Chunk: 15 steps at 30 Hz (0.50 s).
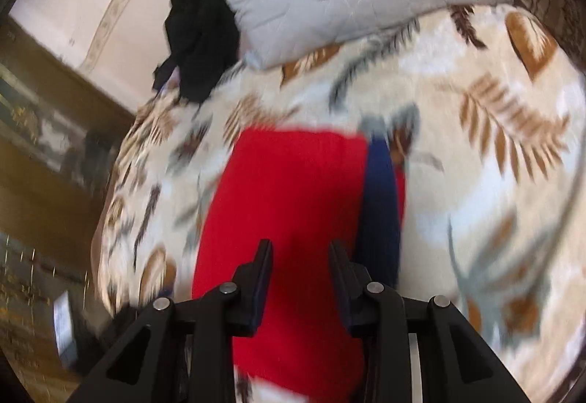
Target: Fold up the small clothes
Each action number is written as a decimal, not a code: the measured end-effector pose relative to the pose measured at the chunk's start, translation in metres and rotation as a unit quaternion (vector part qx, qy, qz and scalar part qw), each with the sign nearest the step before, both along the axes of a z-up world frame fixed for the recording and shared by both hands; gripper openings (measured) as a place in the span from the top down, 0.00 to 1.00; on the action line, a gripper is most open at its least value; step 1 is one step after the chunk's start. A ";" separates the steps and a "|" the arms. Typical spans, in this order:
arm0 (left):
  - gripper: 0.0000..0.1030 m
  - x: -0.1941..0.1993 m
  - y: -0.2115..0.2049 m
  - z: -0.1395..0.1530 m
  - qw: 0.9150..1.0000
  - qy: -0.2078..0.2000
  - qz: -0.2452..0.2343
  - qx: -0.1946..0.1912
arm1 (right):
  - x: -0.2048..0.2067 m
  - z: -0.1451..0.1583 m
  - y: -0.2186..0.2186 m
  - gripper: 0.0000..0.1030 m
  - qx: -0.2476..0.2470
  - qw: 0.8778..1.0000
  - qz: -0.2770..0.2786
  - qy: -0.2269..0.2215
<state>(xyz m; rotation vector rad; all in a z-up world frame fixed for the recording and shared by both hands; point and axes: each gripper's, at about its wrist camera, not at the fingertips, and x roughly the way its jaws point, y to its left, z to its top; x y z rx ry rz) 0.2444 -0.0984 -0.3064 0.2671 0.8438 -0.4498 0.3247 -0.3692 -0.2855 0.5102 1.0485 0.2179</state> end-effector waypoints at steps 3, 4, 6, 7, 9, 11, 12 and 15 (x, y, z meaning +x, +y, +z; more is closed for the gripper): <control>0.34 0.000 0.001 0.000 1.000 -0.001 -0.003 0.000 | 0.041 -0.012 0.006 0.66 0.004 1.000 -0.018 0.013; 0.34 0.000 0.001 0.000 1.000 -0.001 -0.003 0.000 | 0.054 -0.019 0.007 0.66 -0.004 0.999 -0.027 0.020; 0.34 0.000 0.002 -0.001 1.000 -0.002 -0.003 0.000 | 0.071 -0.032 0.008 0.66 -0.017 0.999 -0.039 0.031; 0.34 0.000 0.002 -0.001 1.000 -0.002 -0.004 0.000 | 0.078 -0.041 0.006 0.67 -0.021 0.998 -0.047 0.040; 0.34 -0.001 0.003 0.000 1.000 -0.005 -0.006 0.002 | 0.081 -0.057 0.000 0.67 -0.010 0.997 -0.060 0.055; 0.34 -0.001 0.003 -0.001 1.000 -0.004 -0.004 0.002 | 0.075 -0.056 -0.002 0.67 0.001 0.997 -0.068 0.041; 0.34 -0.001 0.003 0.000 1.000 -0.004 -0.003 0.002 | 0.069 -0.052 -0.001 0.67 0.004 0.997 -0.065 0.037; 0.34 -0.001 0.003 0.001 1.000 -0.004 -0.001 0.001 | 0.042 -0.036 0.002 0.68 0.021 0.998 -0.050 0.018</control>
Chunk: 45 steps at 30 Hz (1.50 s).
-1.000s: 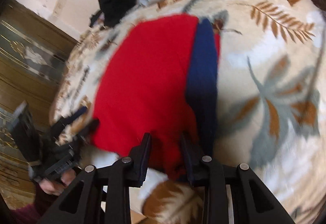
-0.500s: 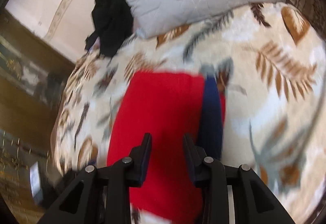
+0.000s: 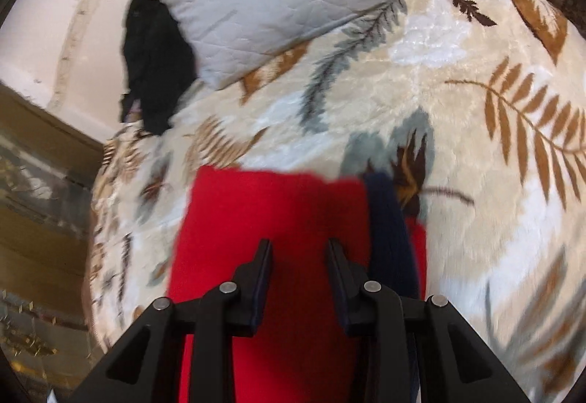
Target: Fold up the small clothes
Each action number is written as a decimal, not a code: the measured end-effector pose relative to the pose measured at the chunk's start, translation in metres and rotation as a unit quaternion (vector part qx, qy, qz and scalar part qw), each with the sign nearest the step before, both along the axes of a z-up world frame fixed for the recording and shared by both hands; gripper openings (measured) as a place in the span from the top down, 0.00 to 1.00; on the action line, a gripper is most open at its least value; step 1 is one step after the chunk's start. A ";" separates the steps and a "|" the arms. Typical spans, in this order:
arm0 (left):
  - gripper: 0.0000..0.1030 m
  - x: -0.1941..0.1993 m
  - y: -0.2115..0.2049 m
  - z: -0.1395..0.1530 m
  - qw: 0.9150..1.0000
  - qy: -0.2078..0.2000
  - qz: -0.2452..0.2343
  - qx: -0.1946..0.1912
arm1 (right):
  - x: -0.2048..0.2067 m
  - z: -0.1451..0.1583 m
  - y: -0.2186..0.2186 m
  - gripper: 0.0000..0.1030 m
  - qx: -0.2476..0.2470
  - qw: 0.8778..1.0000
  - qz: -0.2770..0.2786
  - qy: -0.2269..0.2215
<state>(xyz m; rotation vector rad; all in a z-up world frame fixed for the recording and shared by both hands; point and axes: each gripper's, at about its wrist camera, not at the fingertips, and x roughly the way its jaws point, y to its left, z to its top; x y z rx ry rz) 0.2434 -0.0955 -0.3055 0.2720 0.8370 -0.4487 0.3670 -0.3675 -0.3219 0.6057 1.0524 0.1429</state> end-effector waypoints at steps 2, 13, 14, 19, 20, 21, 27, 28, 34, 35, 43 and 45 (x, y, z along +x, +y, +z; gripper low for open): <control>0.34 -0.001 0.000 0.000 1.000 -0.001 0.002 0.001 | -0.019 0.009 0.006 0.67 -0.007 1.000 0.017 -0.010; 0.32 -0.003 -0.002 0.001 1.000 -0.008 0.010 0.011 | -0.130 -0.002 0.030 0.66 -0.048 0.995 0.086 0.013; 0.32 -0.004 -0.002 0.001 1.000 -0.009 0.011 0.012 | -0.135 -0.002 0.031 0.66 -0.053 0.995 0.089 -0.001; 0.29 -0.004 0.003 0.003 1.000 -0.001 0.027 0.009 | -0.150 0.012 0.026 0.67 -0.042 0.995 0.080 -0.036; 0.29 -0.004 0.004 0.004 1.000 -0.002 0.030 0.007 | -0.152 0.013 0.024 0.67 -0.041 0.996 0.075 -0.040; 0.29 -0.004 0.006 0.006 0.999 -0.006 0.034 0.007 | -0.155 0.012 0.024 0.67 -0.039 0.996 0.072 -0.041; 0.29 -0.002 0.013 0.016 0.998 -0.029 0.054 0.006 | -0.150 -0.001 0.026 0.67 -0.049 0.996 0.080 -0.013; 0.29 -0.001 0.014 0.018 0.998 -0.032 0.058 0.006 | -0.150 -0.001 0.025 0.67 -0.048 0.996 0.079 -0.014; 0.25 0.008 0.016 0.022 0.996 -0.044 0.078 0.022 | -0.152 0.027 0.018 0.67 -0.012 0.995 0.070 -0.071; 0.25 0.009 0.016 0.022 0.995 -0.044 0.081 0.024 | -0.150 0.032 0.017 0.67 -0.005 0.994 0.063 -0.084; 0.16 0.021 0.019 0.025 0.991 -0.051 0.114 0.050 | -0.108 0.026 0.018 0.67 -0.021 0.998 0.022 -0.057; 0.16 0.024 0.020 0.024 0.989 -0.059 0.119 0.061 | -0.097 0.014 0.021 0.66 -0.029 0.999 0.023 -0.022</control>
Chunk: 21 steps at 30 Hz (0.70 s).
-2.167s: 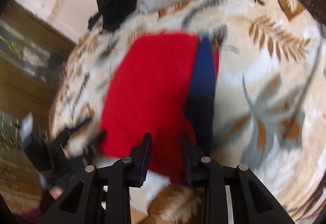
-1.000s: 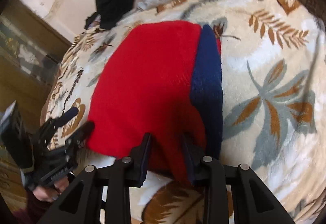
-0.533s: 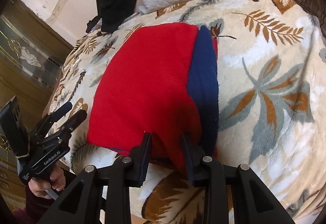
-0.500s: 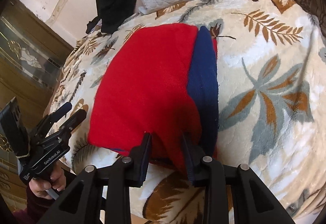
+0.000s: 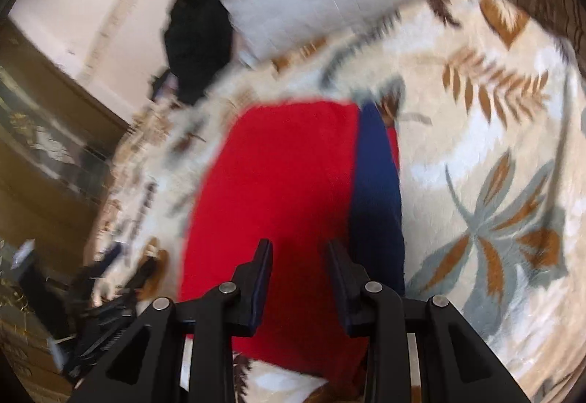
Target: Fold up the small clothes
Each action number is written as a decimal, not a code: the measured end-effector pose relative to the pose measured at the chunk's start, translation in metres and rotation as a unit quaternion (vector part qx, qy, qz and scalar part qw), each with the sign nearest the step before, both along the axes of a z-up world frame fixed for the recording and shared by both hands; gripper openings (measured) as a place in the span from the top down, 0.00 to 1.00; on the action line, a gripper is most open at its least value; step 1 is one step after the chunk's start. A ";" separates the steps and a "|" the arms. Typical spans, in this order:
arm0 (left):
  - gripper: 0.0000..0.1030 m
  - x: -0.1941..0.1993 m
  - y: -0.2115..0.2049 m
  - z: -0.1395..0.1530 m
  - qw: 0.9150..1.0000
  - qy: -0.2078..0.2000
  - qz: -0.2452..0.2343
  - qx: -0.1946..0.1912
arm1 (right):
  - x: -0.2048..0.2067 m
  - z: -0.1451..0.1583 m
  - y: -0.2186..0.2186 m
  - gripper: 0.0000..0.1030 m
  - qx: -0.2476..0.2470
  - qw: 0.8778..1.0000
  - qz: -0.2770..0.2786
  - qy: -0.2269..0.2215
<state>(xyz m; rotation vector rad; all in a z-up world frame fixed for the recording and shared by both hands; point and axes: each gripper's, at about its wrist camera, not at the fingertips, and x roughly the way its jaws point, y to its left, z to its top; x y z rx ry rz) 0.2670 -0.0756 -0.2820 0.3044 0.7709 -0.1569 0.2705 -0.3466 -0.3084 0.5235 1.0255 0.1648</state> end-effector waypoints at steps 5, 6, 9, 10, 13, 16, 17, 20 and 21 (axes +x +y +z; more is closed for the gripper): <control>0.16 0.007 0.007 -0.003 1.000 0.014 0.005 -0.010 | 0.015 0.006 0.004 0.65 -0.002 1.000 -0.011 0.004; 0.16 0.008 0.007 -0.003 1.000 0.015 0.006 -0.012 | 0.017 0.009 0.006 0.65 -0.003 1.000 -0.009 -0.003; 0.16 0.009 0.010 -0.002 1.000 0.014 0.009 -0.015 | 0.032 0.020 0.028 0.65 -0.004 1.000 0.018 -0.022; 0.16 0.010 0.010 -0.001 1.000 0.013 0.009 -0.016 | 0.040 0.021 0.036 0.65 -0.008 0.999 0.026 -0.025; 0.16 0.009 0.012 -0.001 1.000 0.008 0.010 -0.014 | 0.059 0.016 0.057 0.65 -0.027 0.999 0.041 -0.021; 0.16 0.010 0.014 0.000 1.000 0.009 0.009 -0.020 | 0.075 -0.002 0.066 0.66 -0.038 0.998 0.050 0.006; 0.16 0.010 0.014 0.001 1.000 0.008 0.010 -0.021 | 0.075 -0.002 0.065 0.66 -0.034 0.998 0.050 0.003; 0.16 0.012 0.014 0.002 1.000 0.008 0.011 -0.026 | 0.067 0.005 0.055 0.64 -0.013 0.999 0.043 -0.007; 0.16 0.012 0.014 0.003 1.000 0.008 0.011 -0.028 | 0.064 0.007 0.051 0.62 -0.007 0.999 0.040 -0.012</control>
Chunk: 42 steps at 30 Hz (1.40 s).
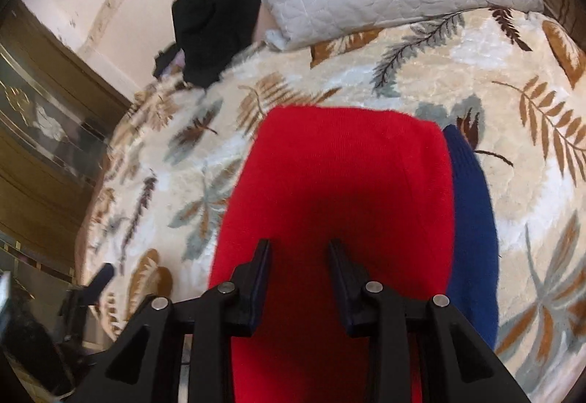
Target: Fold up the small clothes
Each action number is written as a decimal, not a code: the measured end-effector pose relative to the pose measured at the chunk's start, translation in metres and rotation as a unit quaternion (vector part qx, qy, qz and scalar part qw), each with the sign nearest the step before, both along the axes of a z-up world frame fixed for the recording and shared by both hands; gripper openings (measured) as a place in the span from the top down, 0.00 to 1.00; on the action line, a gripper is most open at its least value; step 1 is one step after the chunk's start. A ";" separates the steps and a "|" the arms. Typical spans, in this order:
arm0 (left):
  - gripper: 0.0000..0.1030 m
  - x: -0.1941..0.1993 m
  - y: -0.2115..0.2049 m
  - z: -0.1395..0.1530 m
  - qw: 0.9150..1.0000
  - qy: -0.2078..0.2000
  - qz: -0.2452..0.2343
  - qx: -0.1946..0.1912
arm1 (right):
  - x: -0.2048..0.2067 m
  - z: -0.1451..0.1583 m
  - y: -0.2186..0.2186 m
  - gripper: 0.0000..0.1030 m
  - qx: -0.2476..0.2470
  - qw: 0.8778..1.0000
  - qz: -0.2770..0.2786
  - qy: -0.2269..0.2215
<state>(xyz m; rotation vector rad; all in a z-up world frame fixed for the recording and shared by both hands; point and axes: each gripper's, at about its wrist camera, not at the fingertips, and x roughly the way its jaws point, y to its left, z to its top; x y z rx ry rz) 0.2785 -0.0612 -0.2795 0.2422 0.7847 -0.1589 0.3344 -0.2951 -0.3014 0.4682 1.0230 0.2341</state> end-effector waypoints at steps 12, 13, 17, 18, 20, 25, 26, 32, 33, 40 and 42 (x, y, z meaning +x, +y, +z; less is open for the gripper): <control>0.16 0.003 -0.005 -0.001 1.000 0.003 -0.001 -0.005 | -0.049 0.016 -0.060 0.30 0.065 0.994 -0.064 -0.066; 0.16 0.004 -0.005 -0.002 1.000 0.004 0.001 -0.004 | -0.051 0.018 -0.062 0.30 0.066 0.993 -0.063 -0.073; 0.16 0.010 -0.007 -0.007 1.000 0.014 0.009 -0.002 | -0.064 0.032 -0.066 0.30 0.044 0.991 -0.065 -0.110; 0.16 0.011 -0.007 -0.008 1.000 0.016 0.009 -0.001 | -0.066 0.032 -0.067 0.30 0.043 0.991 -0.068 -0.109; 0.16 0.012 -0.008 -0.010 1.000 0.018 0.010 0.002 | -0.065 0.027 -0.072 0.30 0.045 0.992 -0.074 -0.092; 0.16 0.014 -0.009 -0.010 1.000 0.018 0.009 0.000 | -0.064 0.015 -0.084 0.30 0.052 0.993 -0.080 -0.070; 0.16 0.015 -0.010 -0.010 1.000 0.020 0.010 -0.001 | -0.064 0.013 -0.086 0.30 0.054 0.993 -0.080 -0.069; 0.16 0.020 -0.014 -0.013 1.000 0.023 0.012 0.003 | -0.067 0.009 -0.094 0.30 0.065 0.992 -0.082 -0.067; 0.16 0.020 -0.015 -0.014 1.000 0.024 0.013 0.004 | -0.068 0.009 -0.094 0.30 0.064 0.992 -0.081 -0.069; 0.16 0.026 -0.016 -0.019 0.999 0.031 0.018 0.008 | -0.065 0.003 -0.093 0.30 0.063 0.993 -0.083 -0.058; 0.16 0.027 -0.016 -0.020 0.999 0.032 0.019 0.008 | -0.062 0.000 -0.091 0.30 0.066 0.993 -0.076 -0.053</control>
